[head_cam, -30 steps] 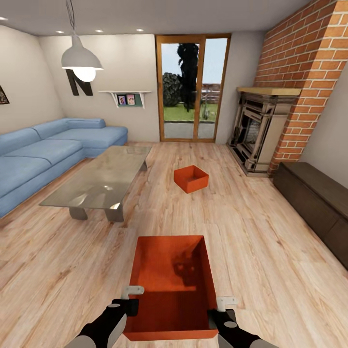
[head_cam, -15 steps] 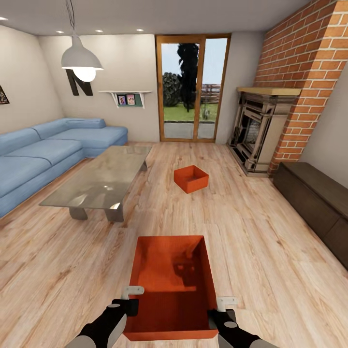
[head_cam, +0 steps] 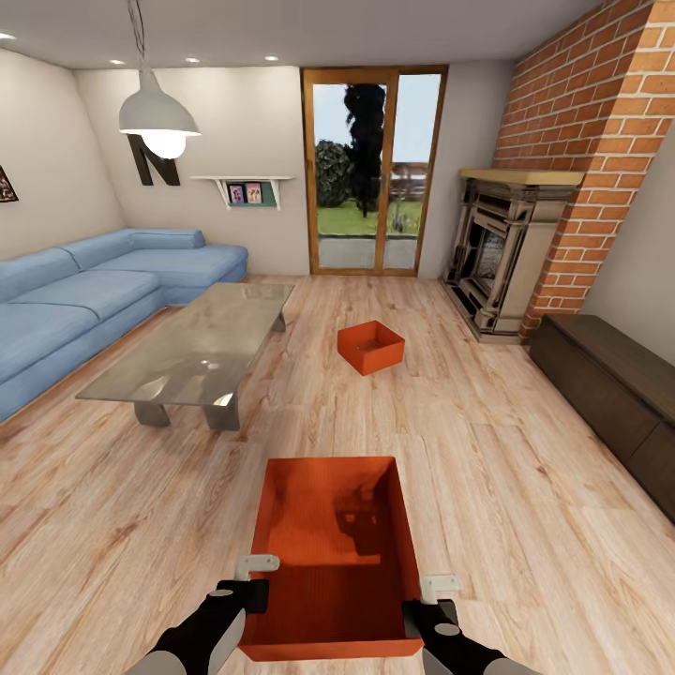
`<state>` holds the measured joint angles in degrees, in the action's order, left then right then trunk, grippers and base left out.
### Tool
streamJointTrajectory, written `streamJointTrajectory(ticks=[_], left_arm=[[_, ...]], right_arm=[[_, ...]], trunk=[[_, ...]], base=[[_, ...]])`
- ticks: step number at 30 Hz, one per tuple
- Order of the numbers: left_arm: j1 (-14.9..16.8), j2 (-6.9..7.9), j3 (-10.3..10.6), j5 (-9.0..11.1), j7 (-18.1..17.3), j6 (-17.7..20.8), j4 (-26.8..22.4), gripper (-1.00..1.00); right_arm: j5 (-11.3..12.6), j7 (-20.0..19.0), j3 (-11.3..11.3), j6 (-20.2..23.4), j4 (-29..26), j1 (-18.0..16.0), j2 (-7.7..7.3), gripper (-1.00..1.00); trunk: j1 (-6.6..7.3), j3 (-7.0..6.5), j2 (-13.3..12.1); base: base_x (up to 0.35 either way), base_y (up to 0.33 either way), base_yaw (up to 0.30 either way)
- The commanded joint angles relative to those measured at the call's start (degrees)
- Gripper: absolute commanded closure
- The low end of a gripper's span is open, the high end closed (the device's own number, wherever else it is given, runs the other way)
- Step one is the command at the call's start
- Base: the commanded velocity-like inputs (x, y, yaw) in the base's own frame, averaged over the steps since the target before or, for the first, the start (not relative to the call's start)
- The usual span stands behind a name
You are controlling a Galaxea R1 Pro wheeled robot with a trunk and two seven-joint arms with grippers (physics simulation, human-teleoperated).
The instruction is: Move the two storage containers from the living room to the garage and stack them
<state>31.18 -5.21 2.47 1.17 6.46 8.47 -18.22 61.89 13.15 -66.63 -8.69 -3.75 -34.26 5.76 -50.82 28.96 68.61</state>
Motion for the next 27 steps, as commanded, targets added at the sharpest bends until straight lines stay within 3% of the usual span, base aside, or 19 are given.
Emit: streamJointTrajectory(ticks=[1, 8, 27], left_arm=[[-0.01, 0.03, 0.7, 1.43, 0.22, 0.76, 0.08, 1.0], [0.02, 0.03, 0.7, 1.44, 0.22, 0.76, 0.07, 1.0], [0.02, 0.03, 0.78, 1.4, 0.22, 0.76, 0.08, 1.0]], right_arm=[[0.07, 0.95, -0.6, -0.45, 0.05, -0.08, -0.05, 1.0], [0.11, 0.94, -0.52, -0.21, 0.06, -0.1, -0.21, 1.0], [0.07, 1.0, -0.6, -0.5, 0.06, -0.1, -0.13, 1.0]], trunk=[[0.0, 0.05, 0.03], [0.0, 0.05, 0.03], [0.0, 0.05, 0.03]], base=[[0.0, 0.0, 0.0], [0.0, 0.0, 0.029], [0.0, 0.0, 0.296]])
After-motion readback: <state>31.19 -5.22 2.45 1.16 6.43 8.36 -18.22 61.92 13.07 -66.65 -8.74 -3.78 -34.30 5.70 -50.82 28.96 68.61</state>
